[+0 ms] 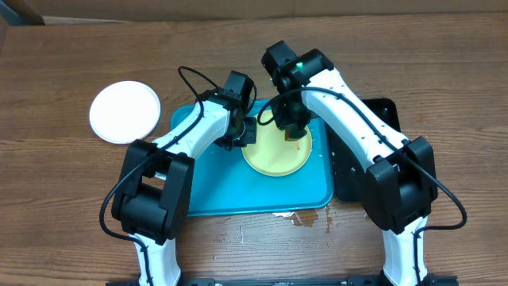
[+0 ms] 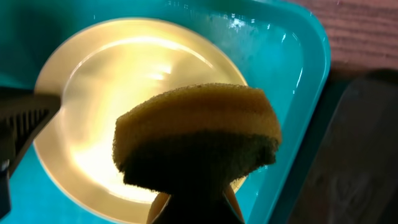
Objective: Clean dirty plates on tray and stack at the side
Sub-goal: 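Scrub the yellow plate held by left gripper with the sponge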
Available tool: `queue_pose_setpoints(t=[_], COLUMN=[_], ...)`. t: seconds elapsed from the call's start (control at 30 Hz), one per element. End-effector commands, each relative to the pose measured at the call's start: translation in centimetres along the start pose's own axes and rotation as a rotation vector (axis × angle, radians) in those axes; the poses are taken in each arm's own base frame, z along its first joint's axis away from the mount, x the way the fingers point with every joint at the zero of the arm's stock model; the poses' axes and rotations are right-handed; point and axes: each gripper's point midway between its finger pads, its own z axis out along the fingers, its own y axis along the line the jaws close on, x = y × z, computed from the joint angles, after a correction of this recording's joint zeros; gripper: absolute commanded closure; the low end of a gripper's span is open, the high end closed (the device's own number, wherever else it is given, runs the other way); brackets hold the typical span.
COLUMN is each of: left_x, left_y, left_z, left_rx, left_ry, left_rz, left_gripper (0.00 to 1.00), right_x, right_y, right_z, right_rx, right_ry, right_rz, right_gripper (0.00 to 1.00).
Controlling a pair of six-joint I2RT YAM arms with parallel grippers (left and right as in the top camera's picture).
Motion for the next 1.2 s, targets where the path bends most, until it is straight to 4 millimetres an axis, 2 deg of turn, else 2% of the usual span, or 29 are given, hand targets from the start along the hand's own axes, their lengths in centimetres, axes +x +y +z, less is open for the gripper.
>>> queue_pose_setpoints(t=[0.0, 0.2, 0.53, 0.73, 0.87, 1.17], left_x=[1.1, 1.1, 1.1, 1.2, 1.2, 1.1], left_y=[0.6, 0.6, 0.6, 0.6, 0.6, 0.6], left_z=[1.3, 1.3, 1.3, 1.3, 1.3, 1.3], left_rx=[-0.024, -0.024, -0.024, -0.026, -0.026, -0.025], left_ry=[0.044, 0.044, 0.044, 0.047, 0.047, 0.047], left_rz=[-0.018, -0.018, -0.017, -0.018, -0.018, -0.018], left_gripper=[0.96, 0.96, 0.96, 0.96, 0.96, 0.96], right_x=[0.0, 0.9, 0.8, 2.8, 4.3, 4.3], right_y=[-1.0, -2.6, -2.2, -2.7, -1.7, 2.2], right_z=[-0.4, 2.2, 6.0, 8.1, 8.4, 8.1], right_rx=[0.04, 0.127, 0.106, 0.116, 0.053, -0.179], right_ry=[-0.033, -0.022, -0.069, -0.022, 0.041, 0.063], right_rz=[0.002, -0.001, 0.012, 0.009, 0.004, -0.017], right_gripper=[0.96, 0.96, 0.96, 0.95, 0.89, 0.9])
